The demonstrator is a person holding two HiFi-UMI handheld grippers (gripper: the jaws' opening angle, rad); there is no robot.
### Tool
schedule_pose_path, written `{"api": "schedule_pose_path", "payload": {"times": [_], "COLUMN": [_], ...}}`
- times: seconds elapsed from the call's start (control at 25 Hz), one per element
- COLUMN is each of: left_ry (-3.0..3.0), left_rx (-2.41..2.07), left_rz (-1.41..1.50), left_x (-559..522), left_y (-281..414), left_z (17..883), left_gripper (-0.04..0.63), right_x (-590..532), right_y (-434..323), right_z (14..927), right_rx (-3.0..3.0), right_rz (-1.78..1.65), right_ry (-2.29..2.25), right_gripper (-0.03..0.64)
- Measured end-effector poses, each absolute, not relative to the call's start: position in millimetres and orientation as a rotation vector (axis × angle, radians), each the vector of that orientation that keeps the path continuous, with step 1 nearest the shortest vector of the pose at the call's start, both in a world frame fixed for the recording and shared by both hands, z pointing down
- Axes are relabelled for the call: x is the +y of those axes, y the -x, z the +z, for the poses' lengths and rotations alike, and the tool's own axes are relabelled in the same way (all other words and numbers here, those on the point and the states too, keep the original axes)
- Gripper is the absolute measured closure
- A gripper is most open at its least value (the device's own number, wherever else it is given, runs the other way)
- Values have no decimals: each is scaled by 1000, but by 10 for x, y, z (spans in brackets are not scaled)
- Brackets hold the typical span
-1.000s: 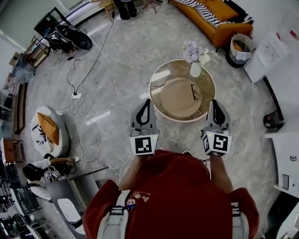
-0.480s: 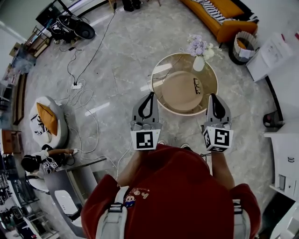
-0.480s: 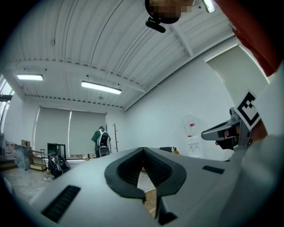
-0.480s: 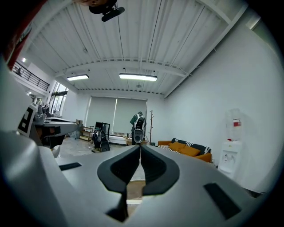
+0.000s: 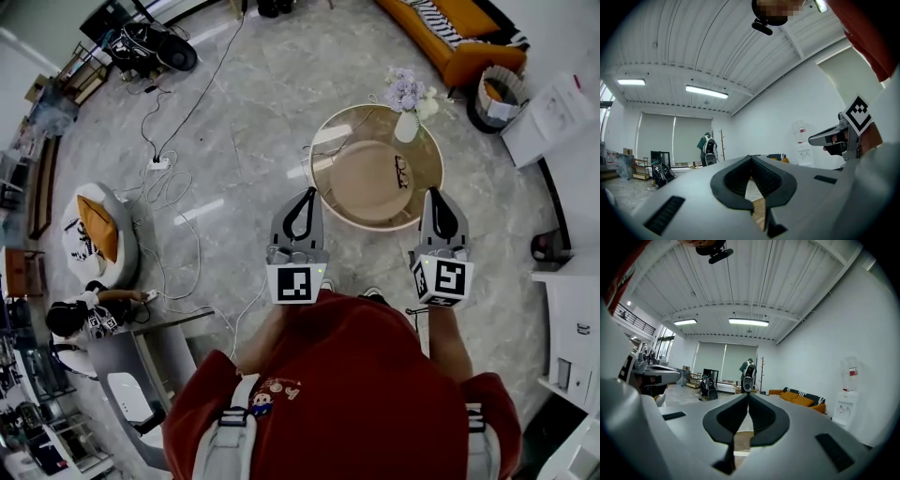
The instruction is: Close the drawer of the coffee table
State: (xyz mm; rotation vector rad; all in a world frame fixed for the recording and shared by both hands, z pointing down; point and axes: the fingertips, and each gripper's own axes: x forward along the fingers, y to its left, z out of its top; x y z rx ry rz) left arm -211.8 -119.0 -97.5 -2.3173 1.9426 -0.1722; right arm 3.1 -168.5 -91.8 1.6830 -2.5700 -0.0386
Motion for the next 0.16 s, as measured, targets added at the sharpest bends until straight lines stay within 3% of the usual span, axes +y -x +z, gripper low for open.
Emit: {"api": "schedule_pose_path", "payload": {"times": [0.16], "left_ry": [2320], "left_rx": [1952], "left_rz": [-172], "left_x": [-1177], "left_y": [2120], "left_z": [-930], "left_gripper": [583], "right_x": [-1685], "right_y": [-41], "right_z": [-909], "right_rx": [-2566], "right_rz": [-29], "right_ry": [-1693], "right_gripper": [589]}}
